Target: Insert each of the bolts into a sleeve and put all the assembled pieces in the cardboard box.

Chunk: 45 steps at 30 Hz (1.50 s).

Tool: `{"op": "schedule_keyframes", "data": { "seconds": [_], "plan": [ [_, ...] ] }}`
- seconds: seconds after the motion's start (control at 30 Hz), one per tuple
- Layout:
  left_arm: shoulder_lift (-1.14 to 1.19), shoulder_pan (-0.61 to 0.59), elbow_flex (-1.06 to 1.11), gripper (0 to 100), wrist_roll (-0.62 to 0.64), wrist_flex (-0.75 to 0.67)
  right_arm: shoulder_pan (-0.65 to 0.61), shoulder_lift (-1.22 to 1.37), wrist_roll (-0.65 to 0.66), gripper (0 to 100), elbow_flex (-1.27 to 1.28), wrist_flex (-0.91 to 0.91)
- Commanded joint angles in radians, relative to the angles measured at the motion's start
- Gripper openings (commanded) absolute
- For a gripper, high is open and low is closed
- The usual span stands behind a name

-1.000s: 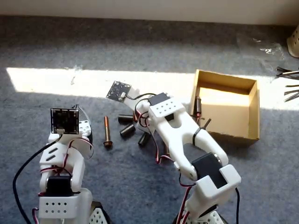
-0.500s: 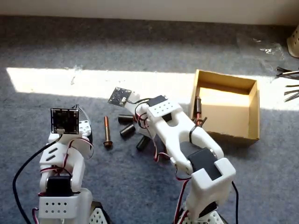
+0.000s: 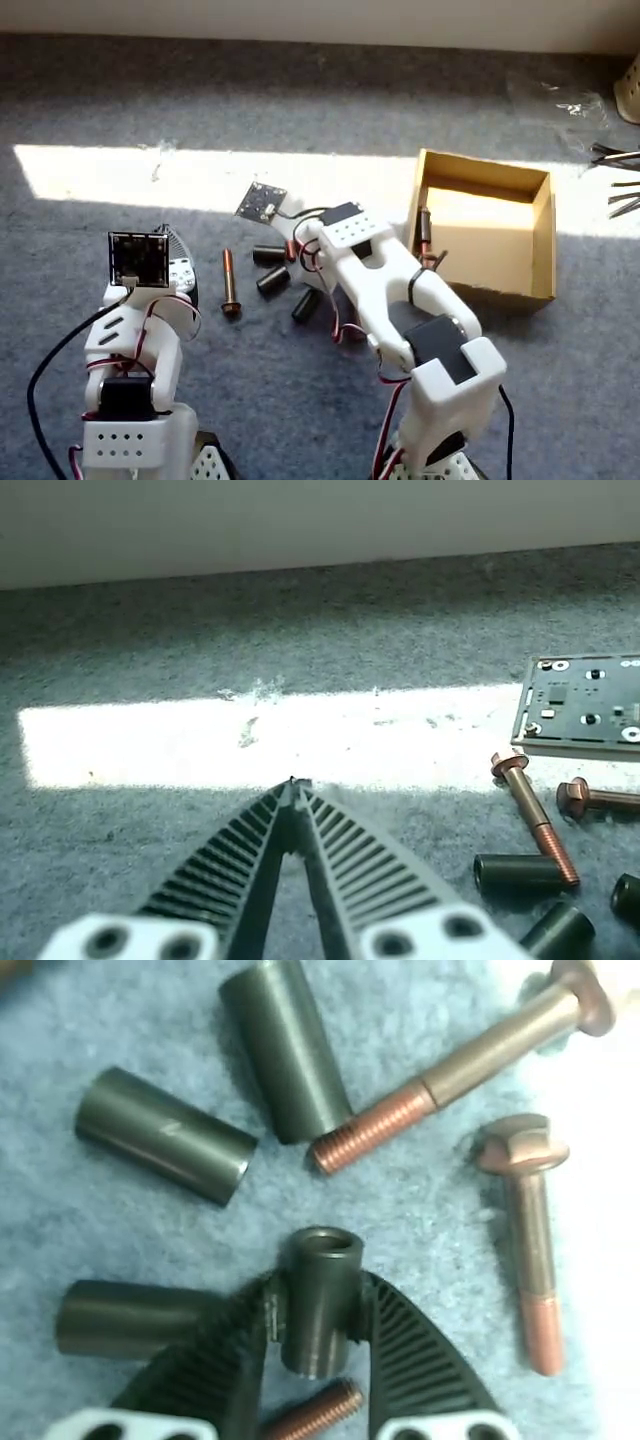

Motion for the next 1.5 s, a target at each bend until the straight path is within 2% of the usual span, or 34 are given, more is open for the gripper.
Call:
{"op": "schedule_keyframes", "data": {
  "seconds": [0.0,0.37,0.53,0.67,0.8,1.0,1.27,1.47],
  "plan": [
    [-0.015,-0.012,-0.010,0,-0.008,-0.020,0.033,-0.008,0.006,0.4,-0.005,-0.002],
    [-0.015,-0.012,-0.010,0,-0.008,-0.021,0.033,-0.208,-0.003,0.5,0.001,-0.001],
    [-0.015,-0.010,-0.010,0,-0.008,-0.021,0.035,-0.354,-0.163,0.5,0.002,-0.001],
    [-0.015,-0.010,-0.012,0,-0.005,-0.021,0.028,-0.479,-0.190,0.5,0.007,0.004],
    [-0.015,-0.010,-0.013,0,-0.002,-0.051,0.028,-0.599,-0.292,0.5,0.013,0.058],
    [-0.007,-0.010,-0.041,0,-0.002,-0.051,0.028,-0.708,-0.374,0.5,0.021,0.131],
    [-0.005,-0.010,-0.134,0,0.048,0.063,0.027,-0.796,-0.585,0.5,0.022,0.200],
    [-0.004,-0.010,-0.217,0,0.046,0.097,0.002,-0.967,-0.597,0.5,0.094,0.206]
  ]
}}
